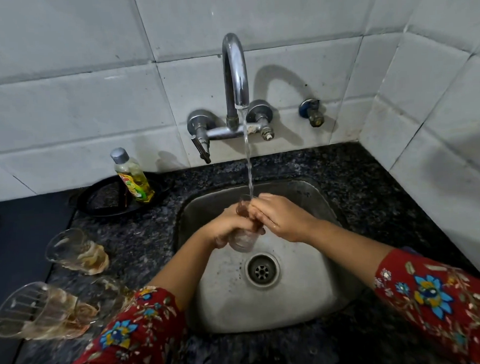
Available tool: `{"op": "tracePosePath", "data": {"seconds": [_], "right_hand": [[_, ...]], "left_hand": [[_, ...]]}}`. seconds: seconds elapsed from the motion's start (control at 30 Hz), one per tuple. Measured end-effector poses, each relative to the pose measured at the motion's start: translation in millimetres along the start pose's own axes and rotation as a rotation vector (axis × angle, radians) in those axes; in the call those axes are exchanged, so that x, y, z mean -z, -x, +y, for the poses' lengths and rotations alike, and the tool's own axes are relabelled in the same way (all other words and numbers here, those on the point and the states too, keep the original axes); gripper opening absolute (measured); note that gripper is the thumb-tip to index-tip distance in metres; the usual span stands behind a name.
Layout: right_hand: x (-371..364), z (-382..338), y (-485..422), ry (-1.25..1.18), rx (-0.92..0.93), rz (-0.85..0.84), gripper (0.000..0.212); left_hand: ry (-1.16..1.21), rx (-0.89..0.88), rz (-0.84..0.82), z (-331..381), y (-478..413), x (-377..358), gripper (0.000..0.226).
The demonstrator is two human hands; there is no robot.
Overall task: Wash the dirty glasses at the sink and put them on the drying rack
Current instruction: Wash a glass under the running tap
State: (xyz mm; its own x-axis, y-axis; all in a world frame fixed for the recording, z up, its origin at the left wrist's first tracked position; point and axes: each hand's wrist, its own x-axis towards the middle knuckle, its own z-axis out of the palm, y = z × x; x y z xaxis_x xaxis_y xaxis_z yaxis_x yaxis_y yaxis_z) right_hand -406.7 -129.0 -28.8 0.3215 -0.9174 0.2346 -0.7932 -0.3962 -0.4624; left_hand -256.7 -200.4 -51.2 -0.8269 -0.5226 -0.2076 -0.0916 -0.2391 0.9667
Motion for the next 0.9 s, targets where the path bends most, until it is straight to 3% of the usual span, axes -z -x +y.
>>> {"op": "tracePosePath", "data": {"seconds": [0.1,0.17,0.23,0.3,0.4,0.47,0.57,0.7,0.77,0.9], "right_hand": [[-7,-6,-8,0.010,-0.133,0.114,0.029],[-13,-9,-16,0.044,-0.275,0.095,0.030],[-15,-9,-17,-0.144,-0.382,0.097,0.027],[-14,-6,-13,-0.284,-0.353,0.134,0.023],[-12,6,-2,-0.271,-0.236,0.141,0.026],[-9,7,3,-0.309,-0.217,0.168,0.023],[-7,1,-2,-0.387,-0.311,0.265,0.015],[-12,-1,-12,-0.500,-0.446,0.235,0.015],[-9,0,-12,-0.522,-0.387,0.240,0.014],[2,3,-3,-0.565,-0.240,0.240,0.017]], "left_hand": [[0.004,-0.002,0.202,-4,-2,-10,0.025],[-0.275,-0.055,0.431,-9,-9,-15,0.029],[-0.514,-0.084,0.561,-11,-11,-14,0.033],[-0.447,-0.079,0.486,-8,-12,-7,0.036],[-0.237,-0.034,0.280,-5,-6,0,0.044],[-0.168,-0.040,0.232,-6,-4,-1,0.043],[-0.212,-0.085,0.346,-5,-6,-15,0.030],[-0.702,-0.057,0.756,-4,-6,-28,0.038],[-0.649,-0.102,0.651,-5,-7,-18,0.043],[-0.095,-0.050,0.106,6,3,6,0.038]]}}
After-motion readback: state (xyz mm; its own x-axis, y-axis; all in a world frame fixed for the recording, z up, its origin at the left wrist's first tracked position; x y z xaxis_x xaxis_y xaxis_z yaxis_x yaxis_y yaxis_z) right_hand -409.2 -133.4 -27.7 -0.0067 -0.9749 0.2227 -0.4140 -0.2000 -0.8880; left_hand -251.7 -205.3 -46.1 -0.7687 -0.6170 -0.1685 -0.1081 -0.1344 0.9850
